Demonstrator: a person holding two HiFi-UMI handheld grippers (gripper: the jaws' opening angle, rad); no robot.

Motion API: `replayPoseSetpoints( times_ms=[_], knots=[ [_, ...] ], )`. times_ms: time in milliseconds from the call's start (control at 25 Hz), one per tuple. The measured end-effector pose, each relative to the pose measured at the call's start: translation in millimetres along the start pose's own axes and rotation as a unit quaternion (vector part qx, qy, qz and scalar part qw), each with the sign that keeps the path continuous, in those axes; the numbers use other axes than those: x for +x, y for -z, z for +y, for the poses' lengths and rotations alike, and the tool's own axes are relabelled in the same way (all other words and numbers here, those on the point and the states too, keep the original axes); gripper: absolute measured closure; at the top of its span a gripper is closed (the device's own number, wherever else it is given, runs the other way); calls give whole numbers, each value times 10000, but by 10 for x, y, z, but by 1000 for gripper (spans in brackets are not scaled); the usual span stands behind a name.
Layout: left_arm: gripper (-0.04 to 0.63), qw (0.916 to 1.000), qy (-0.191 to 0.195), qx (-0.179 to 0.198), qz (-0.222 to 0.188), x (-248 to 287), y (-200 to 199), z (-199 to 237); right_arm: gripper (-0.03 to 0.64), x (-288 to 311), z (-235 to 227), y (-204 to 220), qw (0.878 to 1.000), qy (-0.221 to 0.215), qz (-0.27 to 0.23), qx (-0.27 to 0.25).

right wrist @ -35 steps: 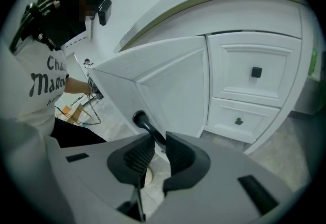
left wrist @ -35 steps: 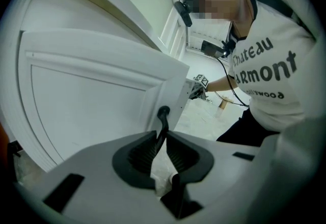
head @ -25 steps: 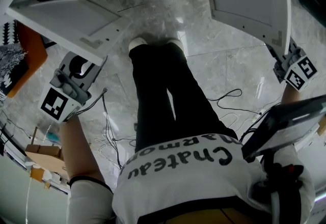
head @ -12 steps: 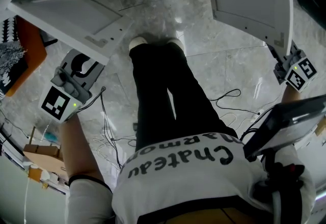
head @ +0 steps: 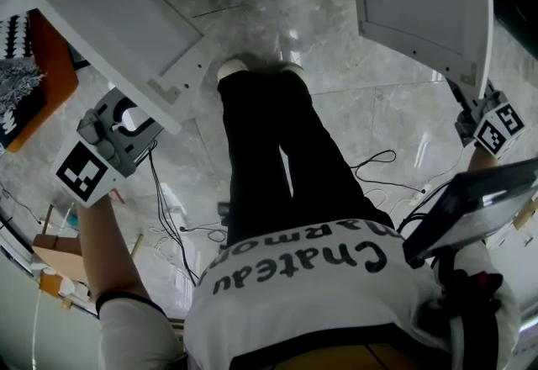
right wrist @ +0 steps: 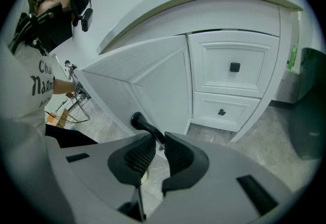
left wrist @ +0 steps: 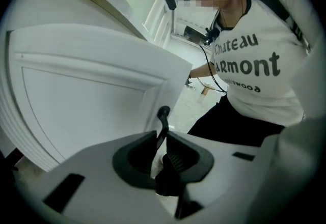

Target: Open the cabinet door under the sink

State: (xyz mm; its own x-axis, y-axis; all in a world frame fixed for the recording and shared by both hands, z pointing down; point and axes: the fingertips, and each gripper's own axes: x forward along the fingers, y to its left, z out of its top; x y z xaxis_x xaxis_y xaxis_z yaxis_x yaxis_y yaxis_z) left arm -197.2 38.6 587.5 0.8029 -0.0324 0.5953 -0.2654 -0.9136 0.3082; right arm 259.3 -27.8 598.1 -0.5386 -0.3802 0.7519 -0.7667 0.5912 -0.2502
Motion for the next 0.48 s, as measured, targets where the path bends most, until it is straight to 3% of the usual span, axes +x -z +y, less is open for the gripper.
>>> replayPoseSetpoints(
  times_ms=[480],
  knots=[
    [533,9972,-350,-665,-2,-369,316,-64,560,-1,1,23,9995,172,170,192]
  ],
)
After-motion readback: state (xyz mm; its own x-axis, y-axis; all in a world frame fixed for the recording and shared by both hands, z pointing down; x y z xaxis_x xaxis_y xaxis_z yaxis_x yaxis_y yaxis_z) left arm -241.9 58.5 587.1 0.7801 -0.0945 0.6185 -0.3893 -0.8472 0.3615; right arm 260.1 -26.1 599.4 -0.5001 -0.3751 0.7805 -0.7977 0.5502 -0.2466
